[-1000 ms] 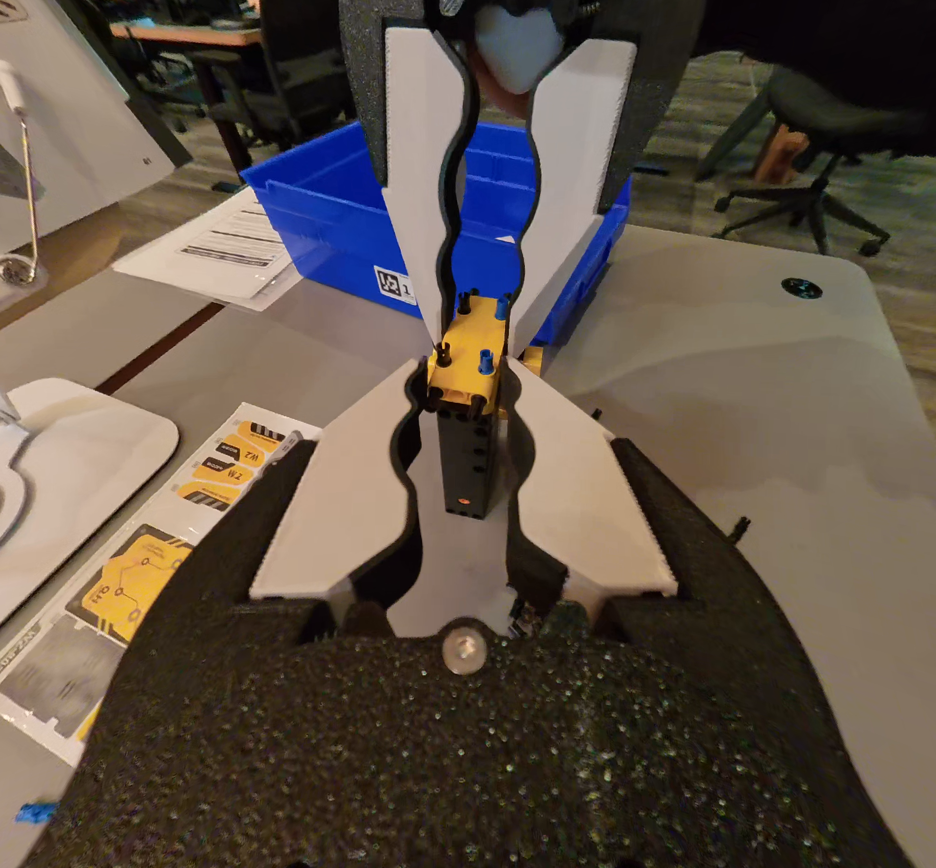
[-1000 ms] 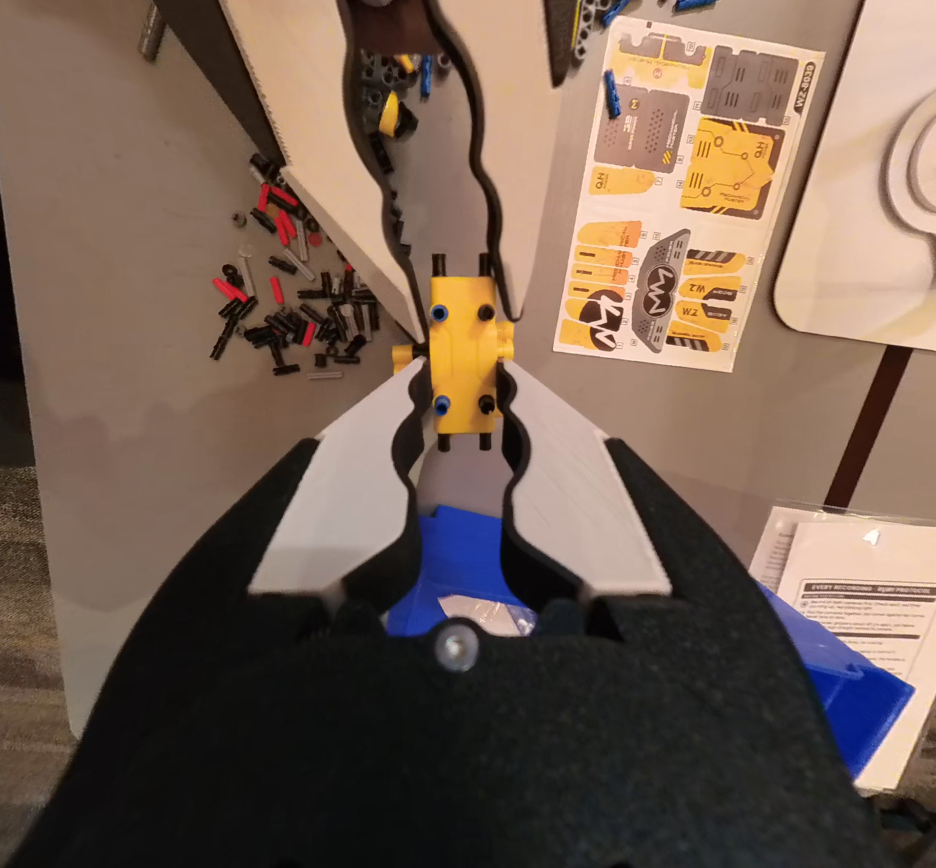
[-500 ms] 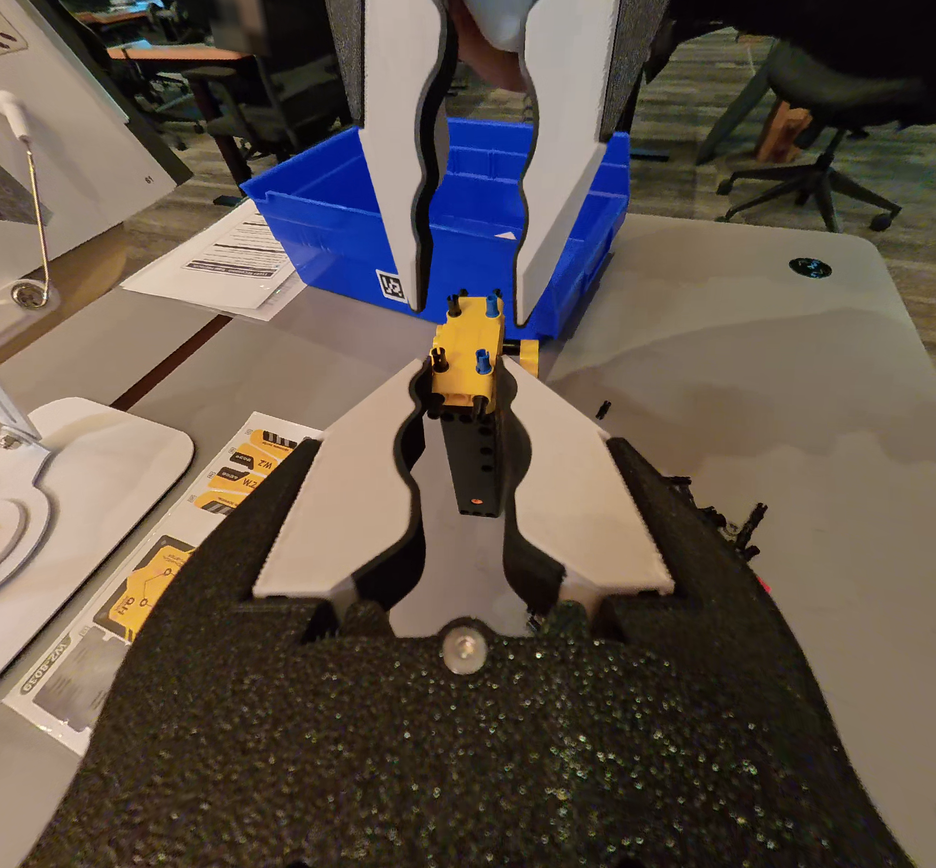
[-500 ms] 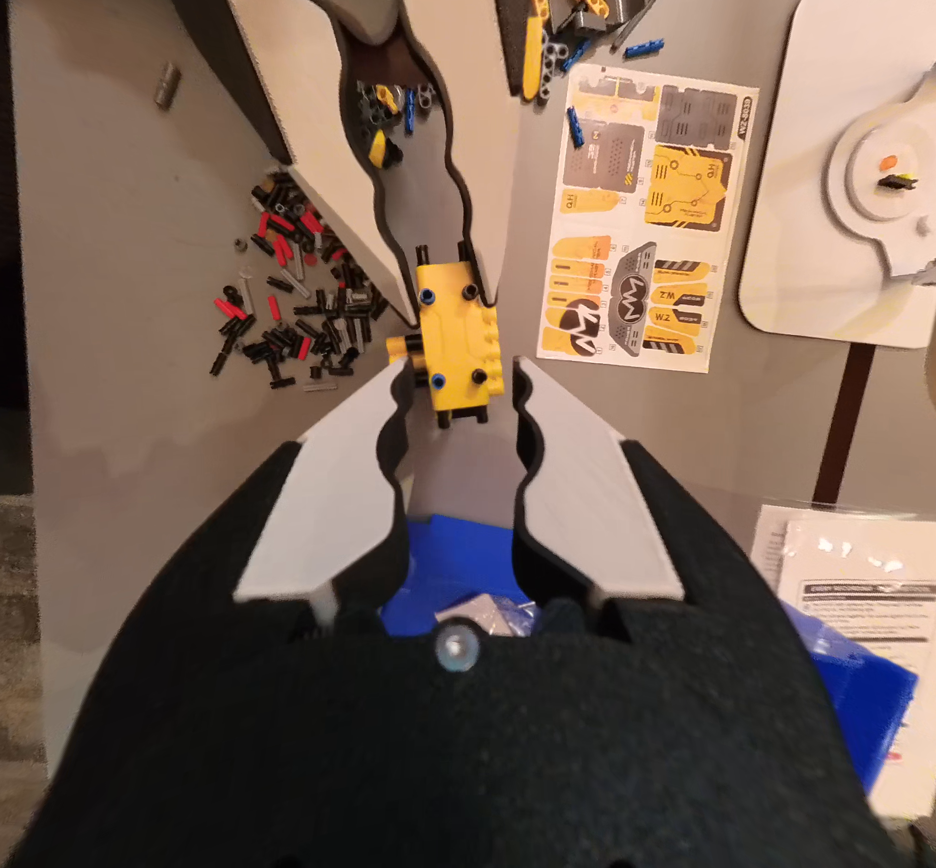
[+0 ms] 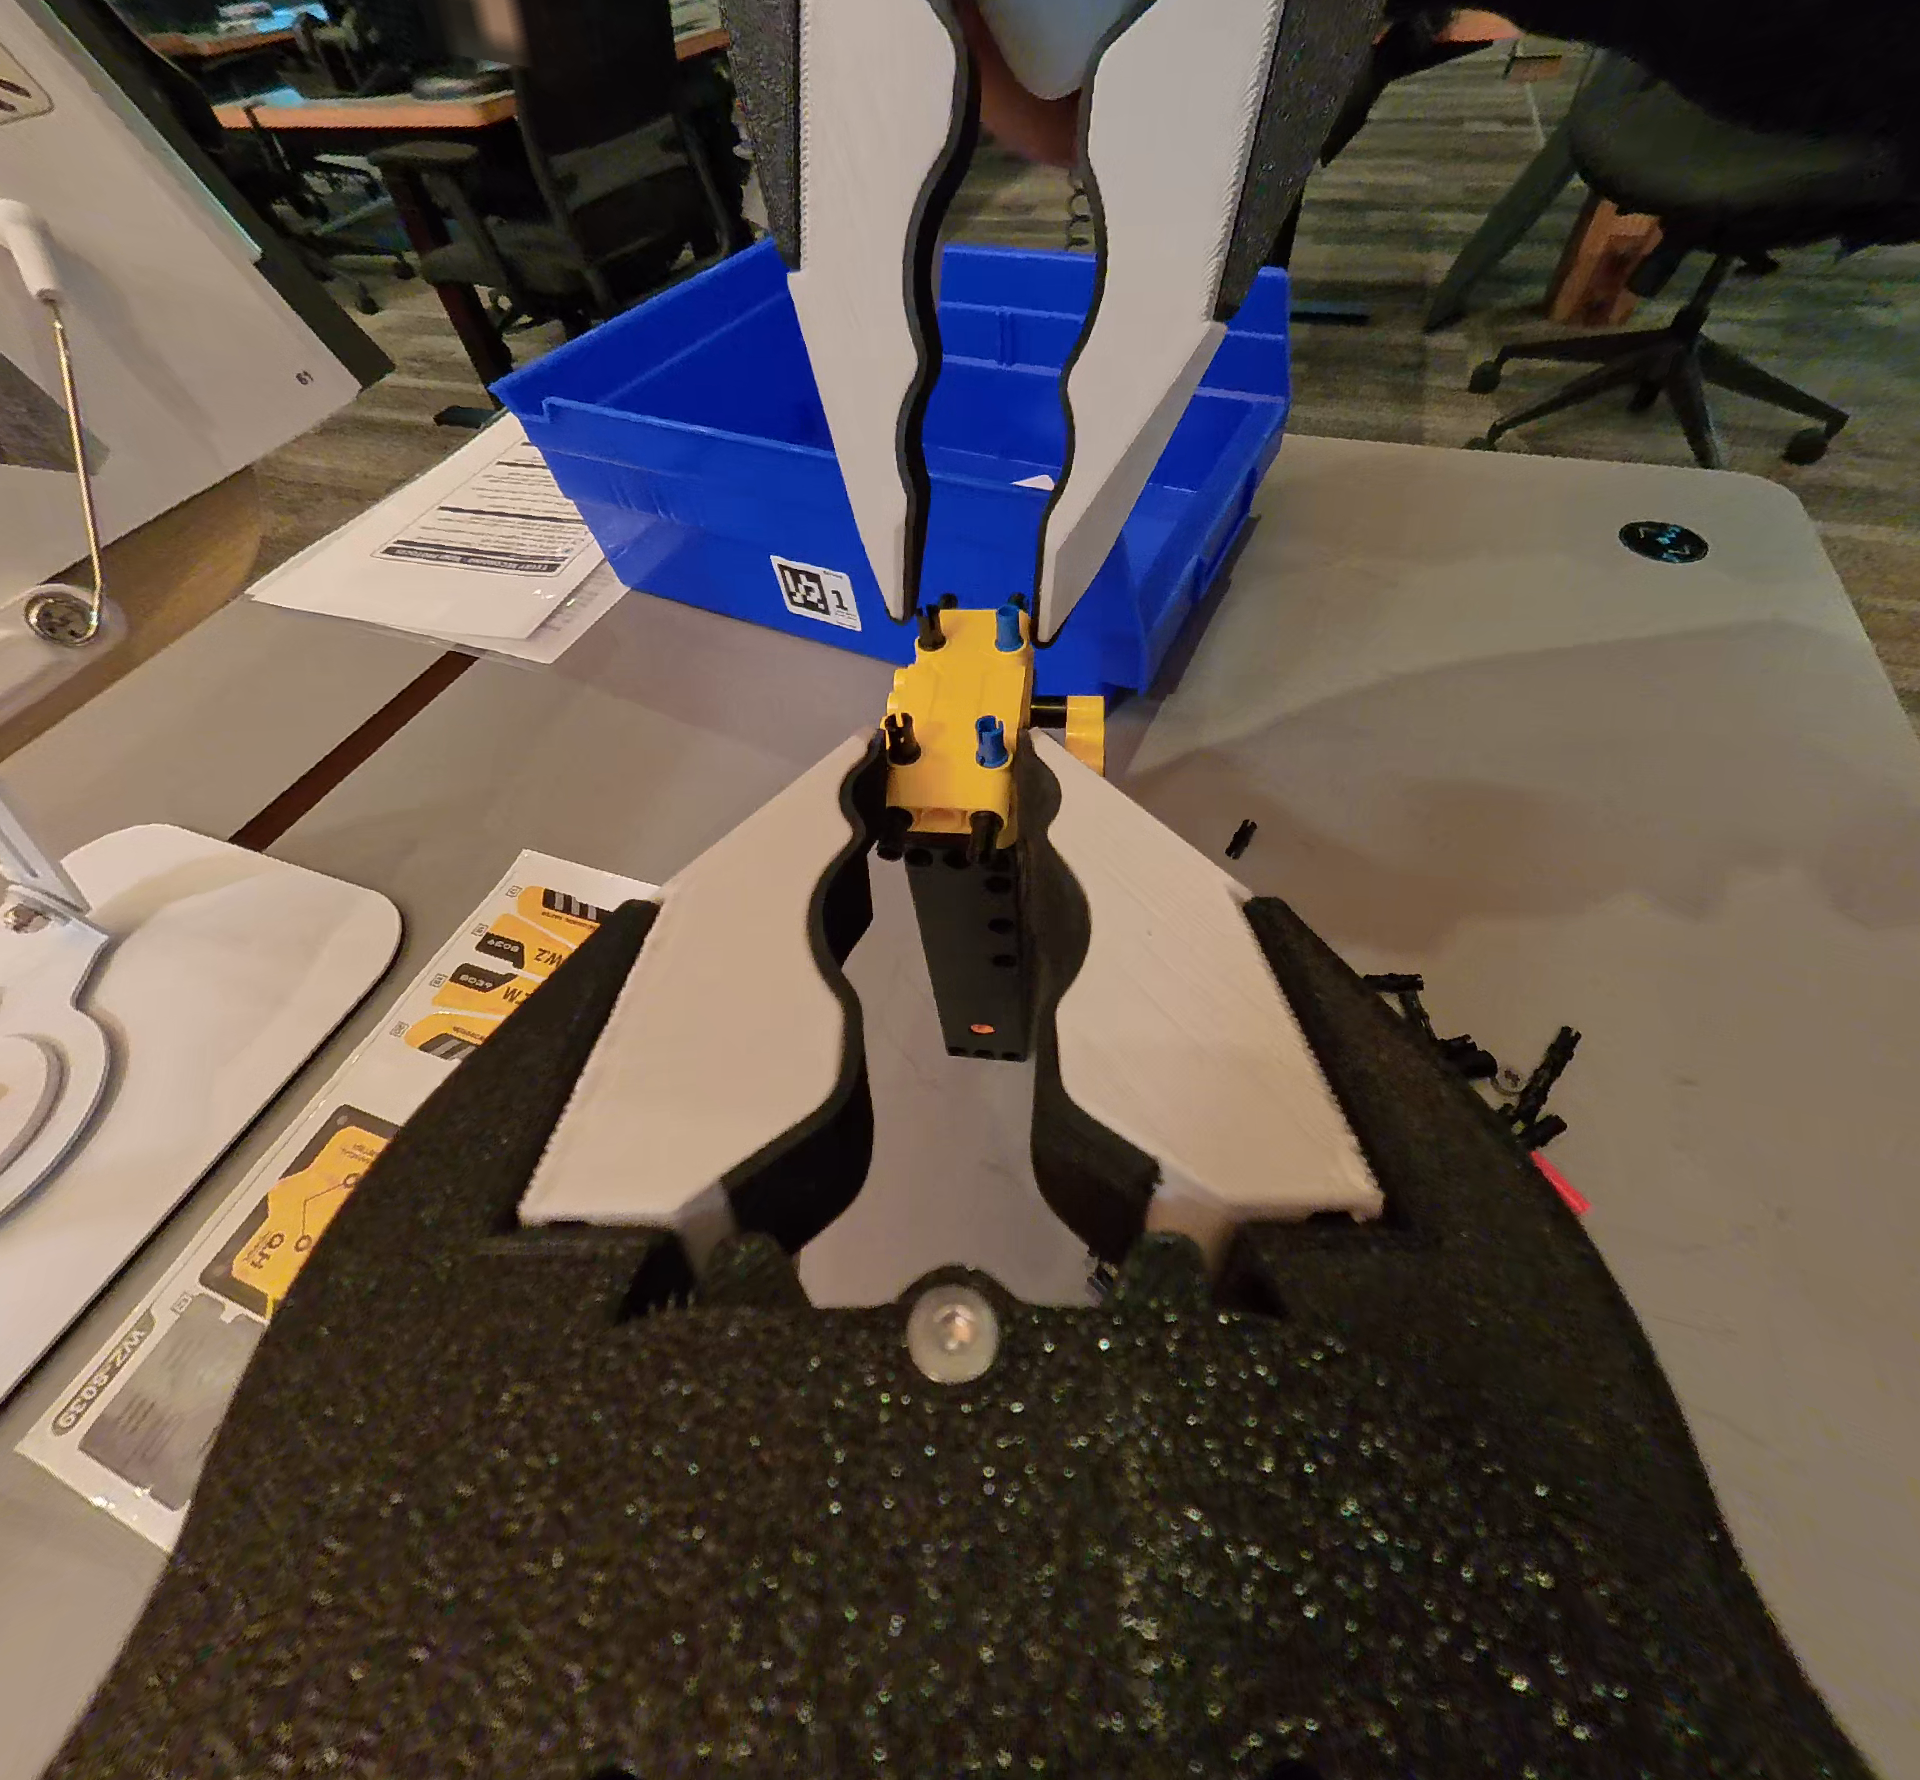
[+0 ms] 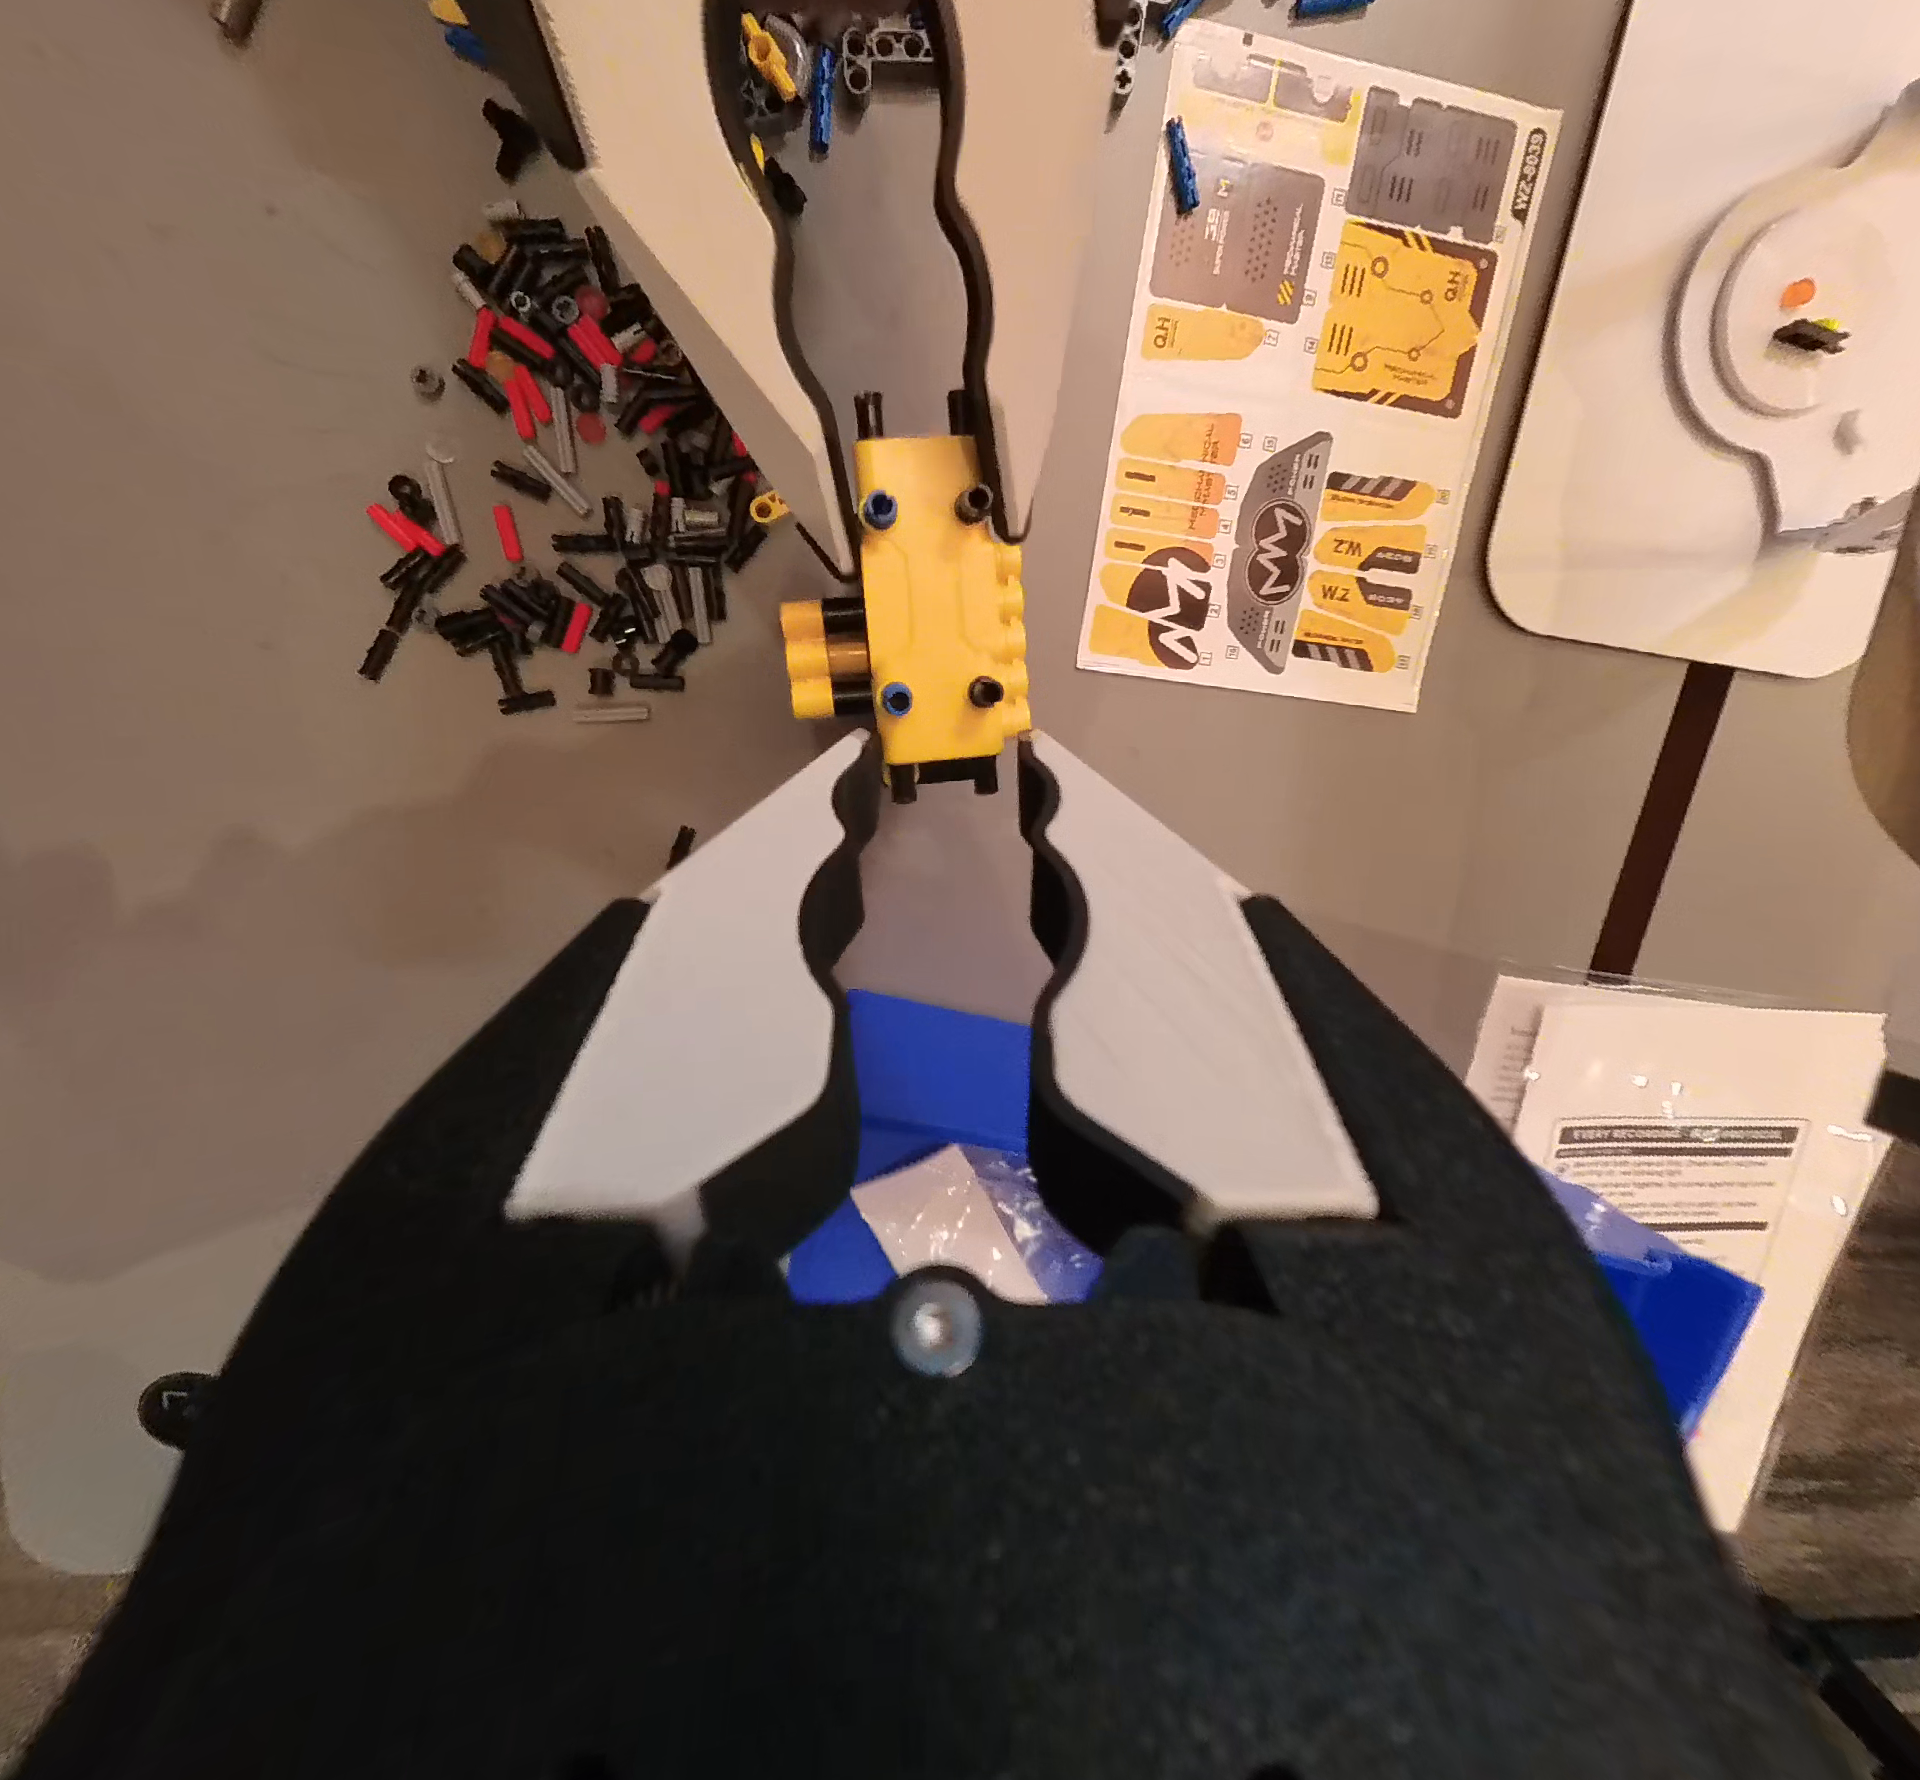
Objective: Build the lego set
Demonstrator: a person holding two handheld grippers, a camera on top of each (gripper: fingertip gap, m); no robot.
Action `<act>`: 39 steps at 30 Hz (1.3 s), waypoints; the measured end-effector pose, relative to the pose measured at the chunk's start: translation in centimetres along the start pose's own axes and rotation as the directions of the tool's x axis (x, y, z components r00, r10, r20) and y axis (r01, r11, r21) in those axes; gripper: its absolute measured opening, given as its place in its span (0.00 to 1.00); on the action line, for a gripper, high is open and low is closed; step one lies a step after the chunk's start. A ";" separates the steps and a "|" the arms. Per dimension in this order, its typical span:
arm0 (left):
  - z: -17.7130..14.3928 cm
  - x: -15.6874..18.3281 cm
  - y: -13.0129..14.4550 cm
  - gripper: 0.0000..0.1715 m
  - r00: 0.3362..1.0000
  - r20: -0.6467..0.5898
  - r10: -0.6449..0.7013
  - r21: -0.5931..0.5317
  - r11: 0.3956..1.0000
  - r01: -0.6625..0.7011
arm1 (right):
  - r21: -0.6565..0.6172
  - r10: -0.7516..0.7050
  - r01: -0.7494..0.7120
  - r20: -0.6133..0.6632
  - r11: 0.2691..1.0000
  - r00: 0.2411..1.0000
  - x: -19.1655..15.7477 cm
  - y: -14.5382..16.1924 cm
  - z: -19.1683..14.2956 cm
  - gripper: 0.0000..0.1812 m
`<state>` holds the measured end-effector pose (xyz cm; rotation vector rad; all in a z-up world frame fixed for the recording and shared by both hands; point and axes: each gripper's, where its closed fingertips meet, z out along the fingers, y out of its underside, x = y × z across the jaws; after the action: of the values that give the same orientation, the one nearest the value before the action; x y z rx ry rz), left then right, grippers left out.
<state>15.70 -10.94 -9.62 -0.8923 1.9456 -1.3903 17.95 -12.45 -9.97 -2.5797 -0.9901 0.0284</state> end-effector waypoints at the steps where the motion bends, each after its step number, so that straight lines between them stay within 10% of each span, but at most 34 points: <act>1: 0.0 0.0 0.0 0.14 1.000 0.004 0.001 0.002 1.000 -0.001 | -0.006 -0.004 0.004 -0.002 1.000 1.000 0.0 0.0 0.0 0.15; 39: -1.0 -0.3 -0.4 0.18 0.997 -0.026 -0.077 0.032 0.996 0.078 | -0.124 -0.104 0.097 -0.053 0.987 0.993 -0.1 0.6 -0.3 0.12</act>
<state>15.15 -10.23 -8.92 -0.9479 1.9190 -1.4806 18.34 -12.99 -9.93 -2.6188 -1.1309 -0.1383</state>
